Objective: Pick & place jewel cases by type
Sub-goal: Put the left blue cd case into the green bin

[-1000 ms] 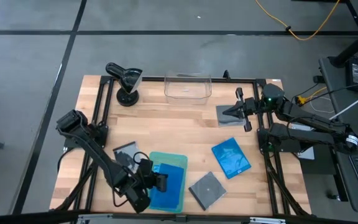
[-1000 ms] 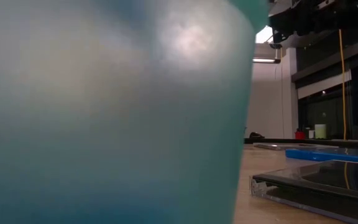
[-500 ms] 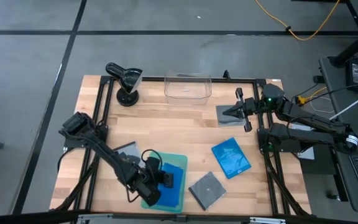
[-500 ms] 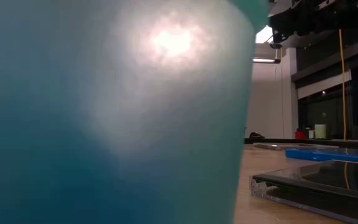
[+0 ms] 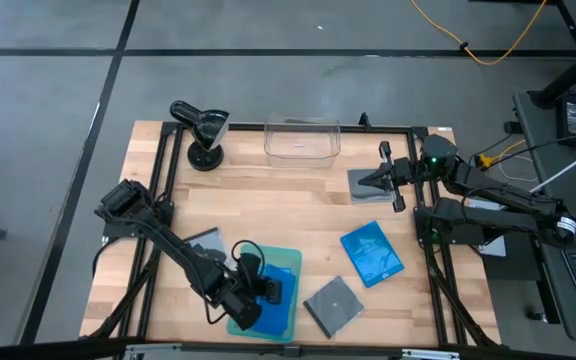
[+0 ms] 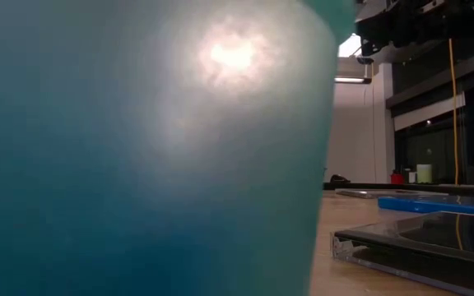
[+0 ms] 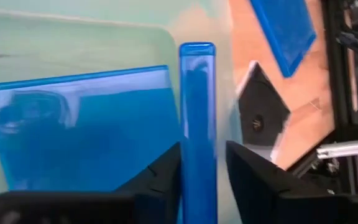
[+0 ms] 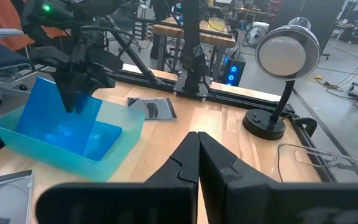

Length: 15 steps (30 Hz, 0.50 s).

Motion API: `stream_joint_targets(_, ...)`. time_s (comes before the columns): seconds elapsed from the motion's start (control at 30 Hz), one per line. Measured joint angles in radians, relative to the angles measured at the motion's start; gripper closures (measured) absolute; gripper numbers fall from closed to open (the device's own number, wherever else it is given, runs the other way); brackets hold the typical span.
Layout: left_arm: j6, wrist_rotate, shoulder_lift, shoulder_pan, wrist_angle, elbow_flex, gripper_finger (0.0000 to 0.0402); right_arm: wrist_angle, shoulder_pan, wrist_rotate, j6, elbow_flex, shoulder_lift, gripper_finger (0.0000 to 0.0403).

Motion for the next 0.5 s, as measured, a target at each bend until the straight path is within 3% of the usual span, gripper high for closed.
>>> stream_joint_targets(0.13, 0.038, 0.019, -0.010, -0.003, 0.018, 0.000, 0.0232, 0.000, 0.000, 0.000, -0.004, 0.000, 0.000, 0.0397)
stream_joint_targets(0.27, 0.032, 0.100, -0.027, 0.000, -0.026, 0.000, 0.0188, 0.000, 0.000, 0.000, -0.004, 0.000, 0.000, 0.0397)
stream_joint_targets(0.5, 0.012, 0.219, -0.084, 0.002, -0.136, 0.000, 0.0158, -0.020, 0.000, 0.000, -0.004, 0.000, 0.000, 0.0397)
